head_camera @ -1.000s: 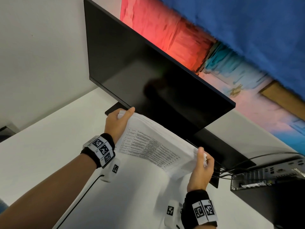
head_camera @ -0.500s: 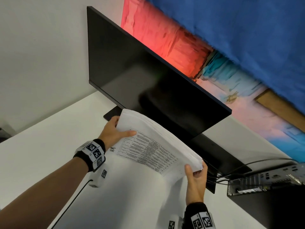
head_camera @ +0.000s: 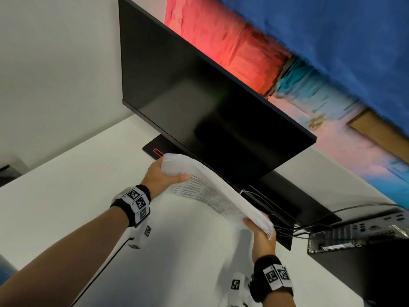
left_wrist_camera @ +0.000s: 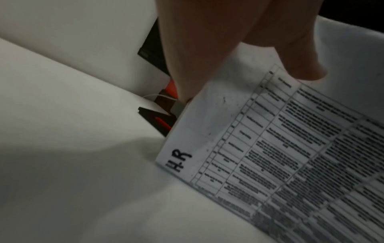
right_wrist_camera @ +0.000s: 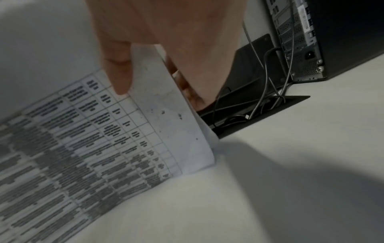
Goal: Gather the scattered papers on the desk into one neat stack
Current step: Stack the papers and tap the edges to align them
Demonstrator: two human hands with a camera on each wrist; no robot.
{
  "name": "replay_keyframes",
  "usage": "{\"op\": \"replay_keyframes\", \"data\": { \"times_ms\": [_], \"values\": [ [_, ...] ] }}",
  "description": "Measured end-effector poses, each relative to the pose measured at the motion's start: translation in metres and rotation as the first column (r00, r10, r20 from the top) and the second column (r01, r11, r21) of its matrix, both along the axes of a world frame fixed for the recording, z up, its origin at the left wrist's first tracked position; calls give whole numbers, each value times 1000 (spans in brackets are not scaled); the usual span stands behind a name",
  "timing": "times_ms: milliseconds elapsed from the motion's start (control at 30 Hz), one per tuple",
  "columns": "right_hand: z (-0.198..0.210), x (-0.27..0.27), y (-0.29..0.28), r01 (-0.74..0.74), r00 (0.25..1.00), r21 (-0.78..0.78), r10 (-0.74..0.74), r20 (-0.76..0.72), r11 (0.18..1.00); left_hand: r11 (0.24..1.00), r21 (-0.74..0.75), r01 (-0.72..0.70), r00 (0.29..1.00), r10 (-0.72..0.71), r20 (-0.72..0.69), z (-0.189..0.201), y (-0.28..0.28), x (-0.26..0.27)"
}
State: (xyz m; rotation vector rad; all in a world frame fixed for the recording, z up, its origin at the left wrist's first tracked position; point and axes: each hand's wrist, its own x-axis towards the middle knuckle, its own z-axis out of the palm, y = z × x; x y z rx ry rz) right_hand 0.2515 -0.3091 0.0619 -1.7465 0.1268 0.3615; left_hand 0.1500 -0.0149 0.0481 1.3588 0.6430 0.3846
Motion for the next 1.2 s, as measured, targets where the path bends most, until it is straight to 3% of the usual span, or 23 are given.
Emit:
{"op": "replay_keyframes", "data": {
  "times_ms": [133, 500, 733, 867, 967, 1033, 1133, 1200],
  "values": [
    [3, 2, 8, 86, 995, 59, -83, -54, 995, 997, -54, -59, 998, 57, -25, -3, -8, 6],
    [4, 3, 13, 15, 998, 109, -8, -58, 994, 999, 28, -18, 997, 20, -73, -4, -3, 19],
    [0, -5, 17, 6, 999, 127, 0, -46, 992, 1000, 20, -19, 1000, 19, -13, -3, -3, 16],
    [13, -3, 9, 44, 995, 93, -51, 84, 995, 1000, 23, -19, 999, 19, -28, 4, -2, 11],
    [35, 0, -4, -14, 933, -97, 48, 356, 995, 995, 88, 40, 999, -38, -23, 17, 4, 0],
    [50, -1, -9, -137, 854, -312, 271, 443, 940, 981, 153, 120, 993, -119, -13, 33, 10, -10],
    [72, -11, -7, -340, 692, -632, 641, 333, 696, 929, 276, 246, 968, -252, -13, 63, 18, -22],
    [84, -23, -1, -390, 606, -731, 754, 254, 560, 874, 376, 307, 947, -320, -29, 86, 21, -29]
  ]
}}
